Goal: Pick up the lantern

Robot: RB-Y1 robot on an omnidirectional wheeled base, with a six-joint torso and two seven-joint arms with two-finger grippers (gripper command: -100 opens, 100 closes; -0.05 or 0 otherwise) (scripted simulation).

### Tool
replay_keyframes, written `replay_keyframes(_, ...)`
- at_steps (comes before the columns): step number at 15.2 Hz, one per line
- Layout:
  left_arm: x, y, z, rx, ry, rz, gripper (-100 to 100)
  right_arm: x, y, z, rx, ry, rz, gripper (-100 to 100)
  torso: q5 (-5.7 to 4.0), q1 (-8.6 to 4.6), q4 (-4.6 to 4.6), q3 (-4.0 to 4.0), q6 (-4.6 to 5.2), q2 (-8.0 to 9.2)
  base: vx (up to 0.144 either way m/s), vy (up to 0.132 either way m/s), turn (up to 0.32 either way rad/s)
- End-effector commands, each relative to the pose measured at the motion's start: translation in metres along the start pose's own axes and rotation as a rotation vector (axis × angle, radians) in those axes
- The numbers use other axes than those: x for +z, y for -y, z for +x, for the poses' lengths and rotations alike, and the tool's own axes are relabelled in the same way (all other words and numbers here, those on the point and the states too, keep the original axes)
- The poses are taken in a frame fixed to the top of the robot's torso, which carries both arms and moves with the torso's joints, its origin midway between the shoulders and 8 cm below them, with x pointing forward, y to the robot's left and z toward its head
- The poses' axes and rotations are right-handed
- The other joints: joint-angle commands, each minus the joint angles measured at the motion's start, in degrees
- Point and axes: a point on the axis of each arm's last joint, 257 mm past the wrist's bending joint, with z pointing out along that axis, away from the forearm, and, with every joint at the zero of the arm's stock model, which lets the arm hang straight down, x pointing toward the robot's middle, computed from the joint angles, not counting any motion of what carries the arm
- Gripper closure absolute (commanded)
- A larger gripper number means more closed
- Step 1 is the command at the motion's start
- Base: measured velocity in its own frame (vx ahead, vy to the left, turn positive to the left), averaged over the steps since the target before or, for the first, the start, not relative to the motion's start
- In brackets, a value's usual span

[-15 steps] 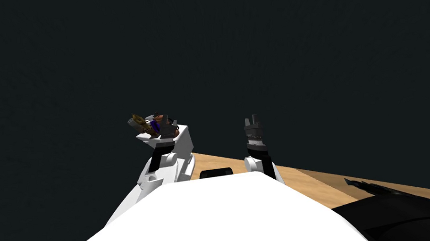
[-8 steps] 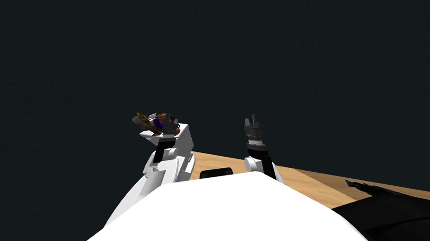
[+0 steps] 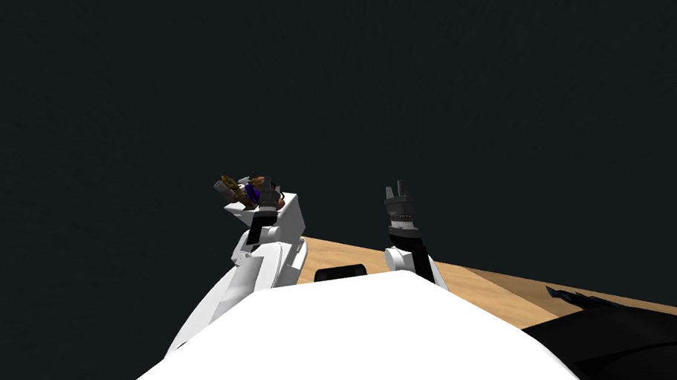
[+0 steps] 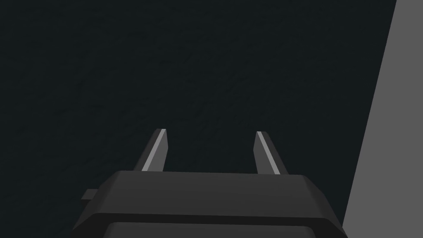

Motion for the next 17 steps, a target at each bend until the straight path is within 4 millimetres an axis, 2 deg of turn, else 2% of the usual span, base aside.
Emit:
replay_keyframes(1, 0.012, -0.008, -0.005, 0.013, 0.006, -0.01, -100, 0.0, 0.0, 0.0, 0.0, 0.0, 0.0, 0, 0.0, 0.0, 0.0, 0.0, 0.0, 0.0, -0.032, -0.028, 0.037)
replay_keyframes(2, 0.01, -0.016, -0.006, 0.013, 0.008, -0.026, -100, 0.0, 0.0, 0.0, 0.0, 0.0, 0.0, 0, 0.0, 0.01, 0.0, -0.02, 0.0, -0.03, -0.034, -0.033, 0.036)
replay_keyframes(3, 0.021, -0.016, -0.009, 0.023, 0.013, -0.025, -100, 0.0, 0.0, 0.0, 0.0, 0.0, 0.0, 0, 0.0, 0.0, -0.01, -0.02, 0.0, -0.04, -0.04, -0.038, 0.048)
replay_keyframes(4, 0.018, -0.026, -0.01, 0.024, 0.015, -0.046, -100, 0.0, 0.0, 0.0, 0.0, 0.0, 0.0, 0, 0.0, -0.01, -0.01, -0.02, 0.0, -0.03, -0.039, -0.036, 0.038)
replay_keyframes(5, 0.028, -0.026, -0.013, 0.034, 0.02, -0.045, -100, 0.0, 0.0, 0.0, 0.0, 0.0, 0.0, 0, 0.0, -0.01, -0.01, -0.02, -0.01, -0.03, -0.045, -0.042, 0.048)
replay_keyframes(7, 0.026, -0.037, -0.014, 0.034, 0.022, -0.067, -100, 0.0, 0.0, 0.0, 0.0, 0.0, 0.0, 0, -0.01, -0.03, 0.0, -0.01, 0.0, -0.02, -0.036, -0.031, 0.026)
replay_keyframes(8, 0.036, -0.042, -0.017, 0.044, 0.028, -0.075, -100, 0.0, 0.0, 0.0, 0.0, 0.0, 0.0, 0, 0.0, 0.01, -0.01, -0.02, 0.0, -0.04, -0.024, -0.025, 0.038)
replay_keyframes(9, 0.034, -0.048, -0.018, 0.044, 0.029, -0.088, -100, 0.0, 0.0, 0.0, 0.0, 0.0, 0.0, 0, 0.0, 0.02, -0.01, -0.04, -0.01, -0.06, -0.026, -0.027, 0.039)
replay_keyframes(10, 0.044, -0.048, -0.021, 0.055, 0.034, -0.089, -100, 0.0, 0.0, 0.0, 0.0, 0.0, 0.0, 0, 0.01, 0.02, -0.02, -0.04, 0.0, -0.07, -0.036, -0.035, 0.044)
replay_keyframes(12, 0.041, -0.059, -0.022, 0.054, 0.036, -0.111, -100, 0.0, 0.0, 0.0, 0.0, 0.0, 0.0, 0, 0.0, -0.02, -0.01, -0.03, 0.0, -0.05, -0.034, -0.034, 0.023)
replay_keyframes(13, 0.051, -0.061, -0.025, 0.065, 0.041, -0.118, -100, 0.0, 0.0, 0.0, 0.0, 0.0, 0.0, 0, 0.0, -0.01, -0.01, -0.04, 0.0, -0.06, -0.027, -0.029, 0.027)
replay_keyframes(14, 0.048, -0.069, -0.025, 0.065, 0.043, -0.134, -100, 0.0, 0.0, 0.0, 0.0, 0.0, 0.0, 0, 0.0, 0.0, -0.01, -0.04, 0.0, -0.07, -0.026, -0.031, 0.033)
replay_keyframes(15, 0.059, -0.068, -0.028, 0.075, 0.046, -0.135, -100, 0.0, 0.0, 0.0, 0.0, 0.0, 0.0, 0, 0.0, 0.0, -0.02, -0.05, -0.01, -0.08, -0.029, -0.035, 0.046)
replay_keyframes(16, 0.055, -0.079, -0.029, 0.075, 0.048, -0.158, -100, 0.0, 0.0, 0.0, 0.0, 0.0, 0.0, 0, -0.01, -0.01, -0.01, -0.05, 0.0, -0.08, -0.028, -0.034, 0.036)
replay_keyframes(17, 0.065, -0.079, -0.031, 0.086, 0.052, -0.161, -100, 0.0, 0.0, 0.0, 0.0, 0.0, 0.0, 0, 0.0, -0.01, -0.02, -0.05, 0.0, -0.08, -0.031, -0.036, 0.047)
